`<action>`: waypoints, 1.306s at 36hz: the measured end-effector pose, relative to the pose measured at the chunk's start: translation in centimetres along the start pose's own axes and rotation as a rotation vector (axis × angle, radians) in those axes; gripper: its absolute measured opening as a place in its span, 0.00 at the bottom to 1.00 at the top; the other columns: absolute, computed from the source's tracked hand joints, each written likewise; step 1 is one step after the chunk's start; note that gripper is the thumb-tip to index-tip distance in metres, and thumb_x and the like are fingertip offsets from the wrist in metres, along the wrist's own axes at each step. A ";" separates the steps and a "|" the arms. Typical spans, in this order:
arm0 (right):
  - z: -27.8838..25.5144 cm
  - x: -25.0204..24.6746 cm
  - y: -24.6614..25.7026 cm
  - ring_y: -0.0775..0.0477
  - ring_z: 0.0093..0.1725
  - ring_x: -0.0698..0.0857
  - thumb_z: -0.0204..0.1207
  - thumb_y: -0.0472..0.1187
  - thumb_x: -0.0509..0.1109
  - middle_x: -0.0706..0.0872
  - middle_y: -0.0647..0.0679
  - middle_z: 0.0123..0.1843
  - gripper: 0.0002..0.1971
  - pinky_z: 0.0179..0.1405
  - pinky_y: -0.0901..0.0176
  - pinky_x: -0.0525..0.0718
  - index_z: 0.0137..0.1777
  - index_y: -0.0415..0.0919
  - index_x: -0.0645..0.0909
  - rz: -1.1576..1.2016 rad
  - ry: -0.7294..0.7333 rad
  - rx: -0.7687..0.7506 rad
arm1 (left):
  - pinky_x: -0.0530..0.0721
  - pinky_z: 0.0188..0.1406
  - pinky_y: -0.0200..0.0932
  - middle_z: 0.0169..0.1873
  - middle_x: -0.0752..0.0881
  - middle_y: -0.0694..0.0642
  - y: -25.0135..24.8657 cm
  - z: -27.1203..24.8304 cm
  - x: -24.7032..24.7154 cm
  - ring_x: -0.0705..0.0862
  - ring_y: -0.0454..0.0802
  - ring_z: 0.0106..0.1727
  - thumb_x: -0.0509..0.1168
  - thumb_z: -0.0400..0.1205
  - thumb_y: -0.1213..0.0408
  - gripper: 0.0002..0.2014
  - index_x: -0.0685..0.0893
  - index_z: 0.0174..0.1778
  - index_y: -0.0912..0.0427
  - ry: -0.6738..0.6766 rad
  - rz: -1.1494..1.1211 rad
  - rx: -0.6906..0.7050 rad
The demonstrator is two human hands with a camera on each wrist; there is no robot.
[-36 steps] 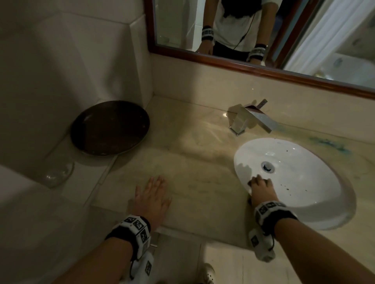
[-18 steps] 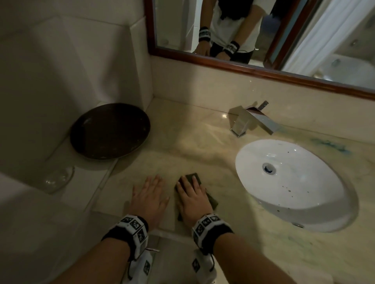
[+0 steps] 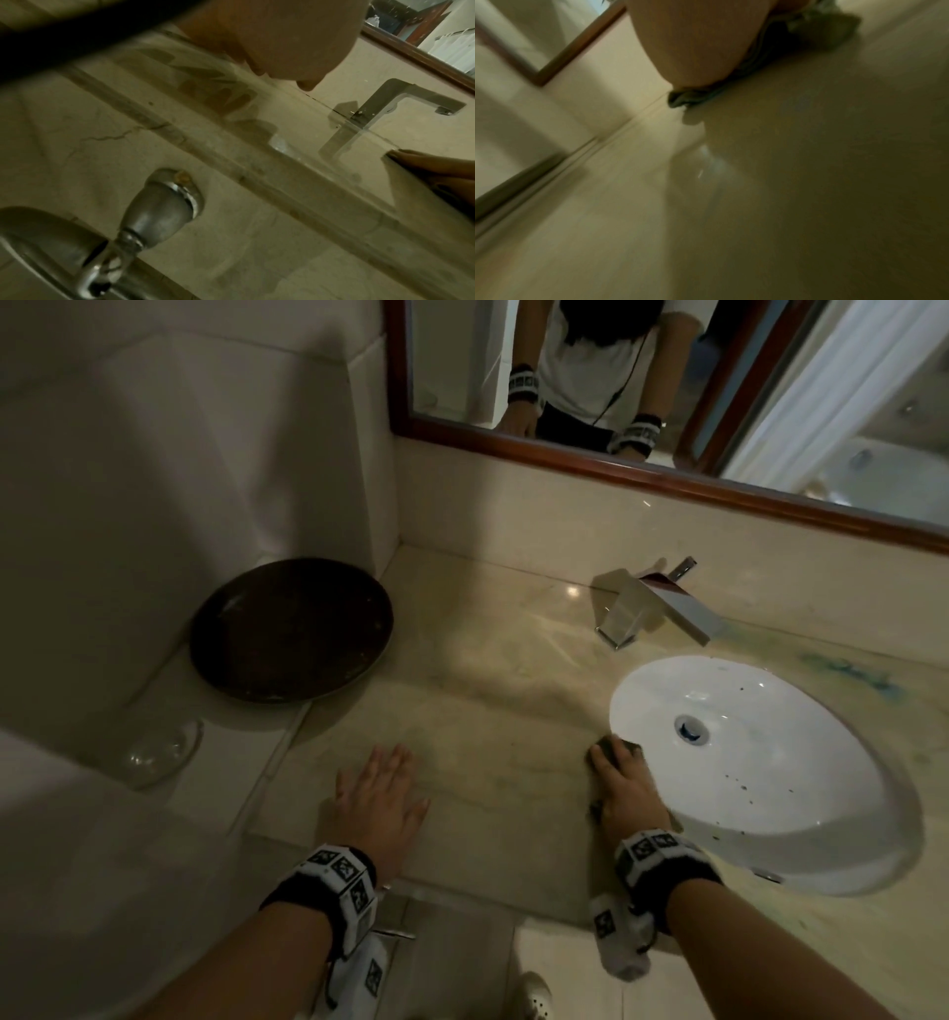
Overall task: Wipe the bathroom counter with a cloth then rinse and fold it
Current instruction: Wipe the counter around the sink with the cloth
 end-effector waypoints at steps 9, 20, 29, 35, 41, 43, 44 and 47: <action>2.0 -3.7 -2.6 0.34 0.77 0.63 0.74 0.38 0.70 0.63 0.39 0.81 0.29 0.80 0.44 0.61 0.75 0.40 0.69 0.142 -0.079 0.263 | 0.41 0.80 0.61 0.84 0.44 0.46 3.1 -0.5 -0.2 0.42 0.46 0.84 0.20 0.65 0.39 0.47 0.43 0.84 0.49 0.004 0.015 -0.053; 1.7 2.0 21.4 0.35 0.84 0.44 0.75 0.40 0.70 0.47 0.45 0.86 0.41 0.82 0.44 0.47 0.83 0.42 0.52 0.023 0.127 -0.390 | 0.39 0.80 0.59 0.84 0.42 0.47 2.6 0.1 -1.0 0.40 0.46 0.84 0.16 0.65 0.42 0.48 0.43 0.84 0.50 -0.011 0.024 -0.081; 2.4 4.4 19.3 0.42 0.84 0.37 0.85 0.53 0.46 0.39 0.53 0.86 0.29 0.83 0.43 0.43 0.84 0.52 0.44 -0.065 0.111 -0.380 | 0.39 0.80 0.60 0.84 0.43 0.47 1.8 1.5 -0.5 0.40 0.47 0.84 0.18 0.64 0.40 0.48 0.43 0.84 0.50 -0.004 0.002 -0.080; 4.9 2.0 12.6 0.39 0.84 0.39 0.82 0.47 0.53 0.40 0.50 0.86 0.31 0.83 0.42 0.44 0.84 0.51 0.47 -0.070 0.047 -0.208 | 0.36 0.79 0.59 0.84 0.47 0.47 1.4 2.0 -0.5 0.43 0.47 0.84 0.22 0.68 0.38 0.46 0.47 0.84 0.51 -0.053 -0.061 -0.057; 5.3 -0.4 4.6 0.34 0.83 0.41 0.77 0.46 0.67 0.42 0.45 0.86 0.40 0.83 0.45 0.42 0.84 0.47 0.48 -0.124 0.019 -0.045 | 0.36 0.79 0.59 0.83 0.44 0.45 1.6 2.1 0.1 0.41 0.47 0.84 0.22 0.69 0.38 0.44 0.43 0.84 0.50 -0.040 -0.061 -0.045; 5.0 -0.8 2.1 0.35 0.83 0.42 0.78 0.42 0.65 0.42 0.43 0.85 0.39 0.83 0.47 0.43 0.84 0.43 0.47 -0.094 0.042 0.021 | 0.37 0.79 0.59 0.84 0.45 0.45 1.6 2.0 0.0 0.42 0.47 0.84 0.23 0.69 0.38 0.44 0.44 0.84 0.50 -0.045 -0.064 -0.045; 4.9 -0.9 0.7 0.36 0.84 0.44 0.79 0.41 0.63 0.44 0.42 0.85 0.38 0.83 0.47 0.44 0.84 0.42 0.47 -0.079 0.072 0.074 | 0.37 0.80 0.59 0.84 0.44 0.45 1.7 1.8 0.0 0.41 0.46 0.84 0.22 0.69 0.38 0.44 0.44 0.84 0.50 -0.044 -0.060 -0.046; 4.6 -1.1 -3.6 0.34 0.82 0.54 0.78 0.46 0.63 0.52 0.38 0.84 0.33 0.83 0.44 0.53 0.81 0.39 0.57 -0.085 0.153 0.255 | 0.38 0.80 0.58 0.84 0.43 0.45 2.0 1.4 -0.2 0.41 0.46 0.84 0.20 0.68 0.39 0.45 0.44 0.84 0.49 -0.031 -0.035 -0.053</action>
Point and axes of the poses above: each hand's wrist, its own z-axis towards the middle knuckle, its own x-axis out of the palm, y = z × x, the point moved 9 cm from there along z, towards the middle knuckle
